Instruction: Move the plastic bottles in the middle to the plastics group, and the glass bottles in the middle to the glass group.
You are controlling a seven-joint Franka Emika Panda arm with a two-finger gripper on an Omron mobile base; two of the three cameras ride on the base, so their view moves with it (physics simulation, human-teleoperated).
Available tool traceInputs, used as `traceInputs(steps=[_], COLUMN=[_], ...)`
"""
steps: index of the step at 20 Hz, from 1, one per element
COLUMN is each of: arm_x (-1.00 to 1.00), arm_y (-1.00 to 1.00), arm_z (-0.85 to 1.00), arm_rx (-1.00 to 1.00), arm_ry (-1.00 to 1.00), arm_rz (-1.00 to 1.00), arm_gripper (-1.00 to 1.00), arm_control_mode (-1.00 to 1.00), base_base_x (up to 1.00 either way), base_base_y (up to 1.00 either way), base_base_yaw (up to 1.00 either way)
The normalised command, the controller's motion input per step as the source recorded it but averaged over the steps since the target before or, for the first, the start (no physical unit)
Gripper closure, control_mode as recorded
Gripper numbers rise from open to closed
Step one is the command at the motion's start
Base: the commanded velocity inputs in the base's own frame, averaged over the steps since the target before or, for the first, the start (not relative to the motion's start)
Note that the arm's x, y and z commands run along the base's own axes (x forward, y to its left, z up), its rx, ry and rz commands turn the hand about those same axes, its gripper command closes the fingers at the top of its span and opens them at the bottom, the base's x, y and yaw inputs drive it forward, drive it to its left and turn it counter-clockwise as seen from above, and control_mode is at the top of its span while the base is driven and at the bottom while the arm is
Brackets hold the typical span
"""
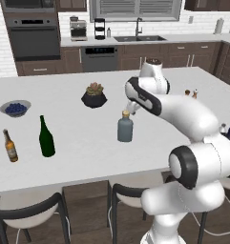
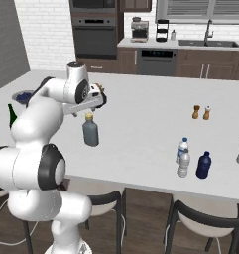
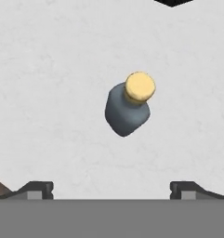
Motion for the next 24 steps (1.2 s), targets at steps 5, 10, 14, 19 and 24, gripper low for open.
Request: traceInputs(steps=[5,10,14,19,24], arm_x=[0.14,0.29,0.33,0.36,0.46], arm_y=[0.33,-0.01,-0.01,0.00,0.00], arm_z=[0.09,0.00,0.00,-0.12,-0.16], arm_rx=[0.00,0.00,0.00,0.02,0.01], arm_ry=[0.00,0.03,0.06,0.09,0.02], arm_rz=[-0.04,-0.23,-0.15,0.00,0.00], arm_gripper=[-1.00,-1.00,-1.00,-1.00,-1.00], arm_control_mode=[-1.00,-1.00,-1.00,-1.00,-1.00], base_base_x=[0.00,0.00,0.00,0.00,0.00], base_base_y=[0.00,0.00,0.00,0.00,0.00], base_base_yaw=[0.00,0.00,0.00,0.00,0.00])
